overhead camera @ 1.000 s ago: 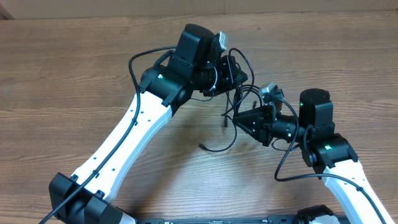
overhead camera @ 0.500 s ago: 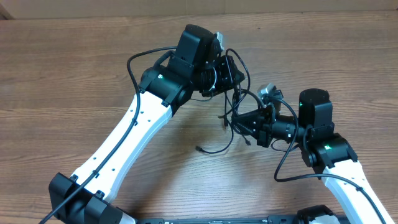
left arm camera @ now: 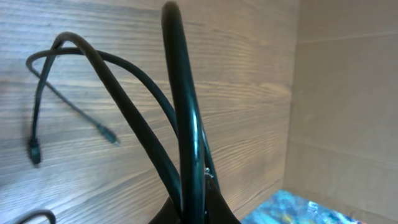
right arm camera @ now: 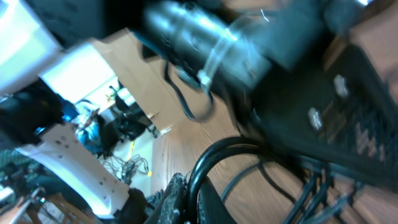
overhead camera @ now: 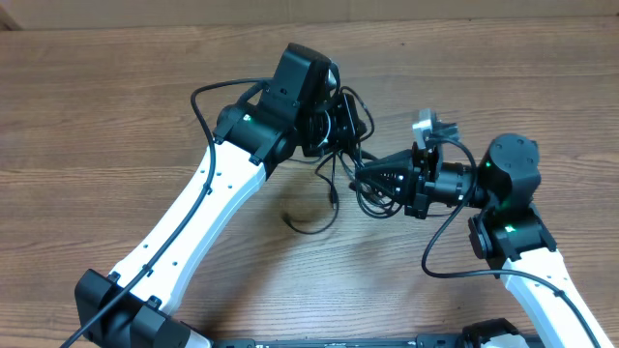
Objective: Untangle cables
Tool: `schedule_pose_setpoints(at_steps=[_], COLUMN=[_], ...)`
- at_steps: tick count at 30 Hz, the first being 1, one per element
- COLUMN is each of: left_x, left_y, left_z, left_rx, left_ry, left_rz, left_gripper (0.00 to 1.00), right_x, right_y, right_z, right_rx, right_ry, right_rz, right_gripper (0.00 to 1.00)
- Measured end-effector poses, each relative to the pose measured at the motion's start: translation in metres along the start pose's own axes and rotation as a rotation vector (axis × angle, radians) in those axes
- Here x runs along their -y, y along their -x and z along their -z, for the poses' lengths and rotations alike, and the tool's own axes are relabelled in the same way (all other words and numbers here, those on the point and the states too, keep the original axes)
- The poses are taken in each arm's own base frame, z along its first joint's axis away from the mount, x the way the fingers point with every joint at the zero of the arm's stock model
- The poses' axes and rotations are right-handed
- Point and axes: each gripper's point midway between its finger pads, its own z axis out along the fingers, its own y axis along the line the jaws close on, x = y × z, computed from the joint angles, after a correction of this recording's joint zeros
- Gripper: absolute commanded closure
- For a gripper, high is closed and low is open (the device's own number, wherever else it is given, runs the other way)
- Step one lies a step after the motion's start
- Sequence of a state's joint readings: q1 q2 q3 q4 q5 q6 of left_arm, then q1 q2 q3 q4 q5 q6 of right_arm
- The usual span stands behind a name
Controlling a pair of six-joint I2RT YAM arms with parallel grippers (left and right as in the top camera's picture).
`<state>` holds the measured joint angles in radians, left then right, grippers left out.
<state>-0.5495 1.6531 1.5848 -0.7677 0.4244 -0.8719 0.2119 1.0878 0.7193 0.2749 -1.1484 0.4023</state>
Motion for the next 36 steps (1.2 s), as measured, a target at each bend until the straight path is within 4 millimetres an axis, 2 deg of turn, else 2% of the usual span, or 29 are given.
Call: schedule_pose_setpoints(at_steps=[8,18,25,30,36], left_x=[-0.015,-0.024,-0.033,-0.033,-0.026], left_y=[-0.014,-0.035,-0.032,-0.029,-0.019], left_z=[0.001,-0.001,0.0,0.0,-0.002], left_rx=[-0.054,-0.115,-0.093,-0.079,-0.039], left_ry=[0.059,0.115,0.169,0.171,0.14], left_rz=[-0.008,-0.065,-0.076,-0.082,-0.099], left_gripper=[0.96,0.96,0.96,0.96,0.96], right_x=[-0.021,-0.024,-0.04,-0.041,-0.035], right_y=[0.028,0.04,0.057,0.054,0.033], right_z=[0.002,0.003,0.007,0.006,0.003], right_rx=[0.074,0.122,0.177,0.158,0.065], right_ry=[0.063,0.057,0.093,0.108,0.12], right_rz=[0.052,0.037,0.06,-0.005,-0.147], right_gripper=[0.96,0.97,0.96,0.96,0.96])
